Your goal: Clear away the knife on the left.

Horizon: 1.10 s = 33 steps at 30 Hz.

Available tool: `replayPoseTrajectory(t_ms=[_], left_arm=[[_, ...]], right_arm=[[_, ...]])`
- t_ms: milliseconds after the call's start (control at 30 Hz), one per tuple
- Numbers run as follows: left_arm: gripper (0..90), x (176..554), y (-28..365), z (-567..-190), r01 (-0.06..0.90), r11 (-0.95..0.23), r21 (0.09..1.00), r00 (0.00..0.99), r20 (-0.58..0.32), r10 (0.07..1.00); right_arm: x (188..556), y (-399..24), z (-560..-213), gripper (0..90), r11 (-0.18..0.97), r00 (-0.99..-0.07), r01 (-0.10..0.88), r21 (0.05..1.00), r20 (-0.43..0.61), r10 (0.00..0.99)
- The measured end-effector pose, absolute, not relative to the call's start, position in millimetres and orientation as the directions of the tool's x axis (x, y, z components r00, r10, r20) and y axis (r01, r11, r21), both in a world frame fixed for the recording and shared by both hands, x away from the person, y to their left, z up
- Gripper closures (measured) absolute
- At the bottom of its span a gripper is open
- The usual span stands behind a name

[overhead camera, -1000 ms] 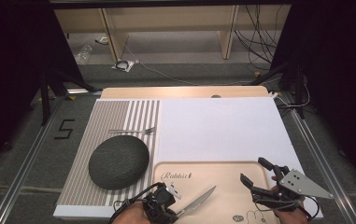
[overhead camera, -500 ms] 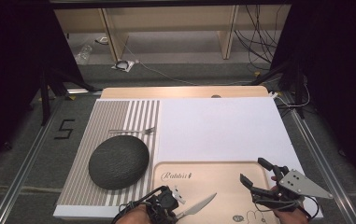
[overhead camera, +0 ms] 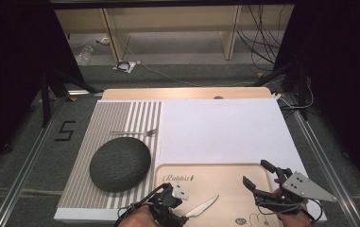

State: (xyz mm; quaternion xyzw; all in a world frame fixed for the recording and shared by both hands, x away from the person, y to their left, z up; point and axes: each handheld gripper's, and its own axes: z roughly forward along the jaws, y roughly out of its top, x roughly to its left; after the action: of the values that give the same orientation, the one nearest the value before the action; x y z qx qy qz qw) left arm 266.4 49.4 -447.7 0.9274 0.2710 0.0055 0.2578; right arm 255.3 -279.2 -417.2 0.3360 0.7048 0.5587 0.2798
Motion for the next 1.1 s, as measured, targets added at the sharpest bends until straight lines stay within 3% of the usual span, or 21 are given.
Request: replayPoseTrajectory(t_ms=[367, 567, 1100], left_arm=[[79.5, 264, 42, -450, 0.431, -0.752, 0.498, 0.894, -0.125, 0.430], [88.5, 262, 32, -457, 0.407, -0.769, 0.493, 0.908, -0.124, 0.401], [89.4, 260, 24, -466, 0.384, -0.798, 0.465, 0.919, -0.109, 0.379]], right_arm=[[255, -279, -417, 21.9, 0.150, -0.618, 0.162, 0.975, -0.018, 0.786], [255, -279, -417, 21.9, 0.150, -0.618, 0.161, 0.975, -0.019, 0.786], [255, -279, -417, 22.0, 0.149, -0.618, 0.162, 0.975, -0.017, 0.786]])
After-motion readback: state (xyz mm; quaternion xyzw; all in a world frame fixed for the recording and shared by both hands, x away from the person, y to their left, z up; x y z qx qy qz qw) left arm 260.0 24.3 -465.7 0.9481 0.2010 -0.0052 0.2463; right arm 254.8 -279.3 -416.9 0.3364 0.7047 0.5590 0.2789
